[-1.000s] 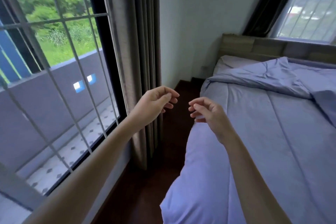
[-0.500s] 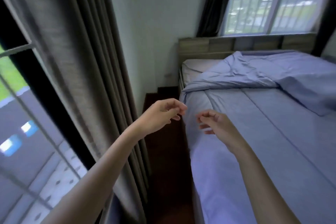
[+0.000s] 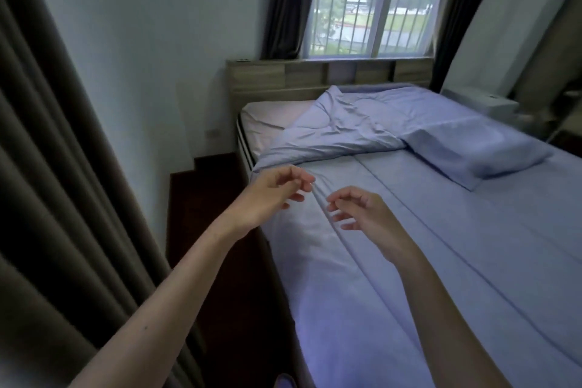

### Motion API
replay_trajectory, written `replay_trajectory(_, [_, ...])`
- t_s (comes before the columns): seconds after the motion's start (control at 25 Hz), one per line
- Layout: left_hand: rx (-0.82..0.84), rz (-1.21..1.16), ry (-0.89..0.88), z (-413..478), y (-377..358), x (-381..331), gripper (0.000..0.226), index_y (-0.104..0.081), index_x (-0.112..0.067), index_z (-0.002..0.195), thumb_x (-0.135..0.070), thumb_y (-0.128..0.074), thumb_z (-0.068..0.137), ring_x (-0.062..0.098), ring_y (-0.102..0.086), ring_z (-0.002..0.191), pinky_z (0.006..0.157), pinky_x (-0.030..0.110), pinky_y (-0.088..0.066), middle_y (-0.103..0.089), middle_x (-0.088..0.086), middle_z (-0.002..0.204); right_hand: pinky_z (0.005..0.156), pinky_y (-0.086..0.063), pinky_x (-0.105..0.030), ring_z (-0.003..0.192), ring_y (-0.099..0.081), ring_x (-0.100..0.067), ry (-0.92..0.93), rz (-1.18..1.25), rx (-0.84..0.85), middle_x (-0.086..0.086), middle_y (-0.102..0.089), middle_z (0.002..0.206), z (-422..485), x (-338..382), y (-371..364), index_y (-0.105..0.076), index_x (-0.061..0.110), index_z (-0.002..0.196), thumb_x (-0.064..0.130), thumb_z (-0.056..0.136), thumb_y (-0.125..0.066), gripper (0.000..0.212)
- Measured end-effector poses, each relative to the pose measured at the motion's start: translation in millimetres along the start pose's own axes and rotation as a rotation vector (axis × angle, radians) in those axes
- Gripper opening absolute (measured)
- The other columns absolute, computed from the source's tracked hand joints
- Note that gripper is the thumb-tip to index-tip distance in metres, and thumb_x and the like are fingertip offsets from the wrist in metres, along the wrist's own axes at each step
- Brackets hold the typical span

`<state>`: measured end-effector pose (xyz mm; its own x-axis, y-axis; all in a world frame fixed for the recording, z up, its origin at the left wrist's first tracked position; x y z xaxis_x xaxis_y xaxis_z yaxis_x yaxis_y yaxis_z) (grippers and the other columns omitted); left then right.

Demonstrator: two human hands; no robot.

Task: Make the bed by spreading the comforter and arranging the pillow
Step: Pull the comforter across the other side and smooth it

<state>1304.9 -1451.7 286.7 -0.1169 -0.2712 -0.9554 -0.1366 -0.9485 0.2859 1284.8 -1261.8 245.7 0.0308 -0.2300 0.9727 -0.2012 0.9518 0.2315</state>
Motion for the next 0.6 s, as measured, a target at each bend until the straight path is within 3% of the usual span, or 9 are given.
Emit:
replay_trajectory(0.24, [-0.071, -0.029, 0.0, 146, 32, 21, 0.025, -0.064, -0.024, 0.094, -0.008, -0.044, 0.097, 0.004, -0.064, 0.073, 0.068, 0.021, -0.045, -0.068, -0.009, 0.086, 0.071, -0.049, -0.028, 0.077, -0.066, -0.013, 0.03, 0.069, -0.147, 0.006, -0.073, 0.085, 136, -8, 25, -0.068, 0.023, 0.092, 0.012, 0.091, -0.056, 0.017])
replay_trajectory(0.36, [-0.16, -0.063, 0.014, 213, 47, 43, 0.023, -0.059, -0.02, 0.109, -0.007, -0.045, 0.097, 0.008, -0.063, 0.075, 0.068, 0.023, -0.046, -0.067, -0.006, 0.092, 0.073, -0.051, -0.03, 0.086, -0.067, -0.014, 0.063, 0.096, -0.2, 0.007, -0.072, 0.098, 204, -15, 34, -0.065, 0.03, 0.098, 0.013, 0.091, -0.056, 0.02])
replay_trajectory(0.6, [-0.139, -0.037, 0.185, 319, 66, 124, 0.033, -0.048, -0.014, 0.128, -0.006, -0.043, 0.096, 0.015, -0.06, 0.088, 0.069, 0.023, -0.045, -0.062, 0.0, 0.112, 0.083, -0.051, -0.029, 0.107, -0.06, -0.006, -0.03, 0.07, -0.156, 0.014, -0.059, 0.125, 306, -66, 26, -0.053, 0.03, 0.128, 0.016, 0.093, -0.055, 0.038])
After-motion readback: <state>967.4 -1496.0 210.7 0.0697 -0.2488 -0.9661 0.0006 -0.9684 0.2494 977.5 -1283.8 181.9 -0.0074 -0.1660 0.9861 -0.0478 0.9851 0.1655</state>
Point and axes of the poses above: each hand's wrist, its own z-axis towards the middle knuckle, its own y-axis out of the back of the hand, x = y × z, the point moved 2 cm from there along z, towards the middle knuckle
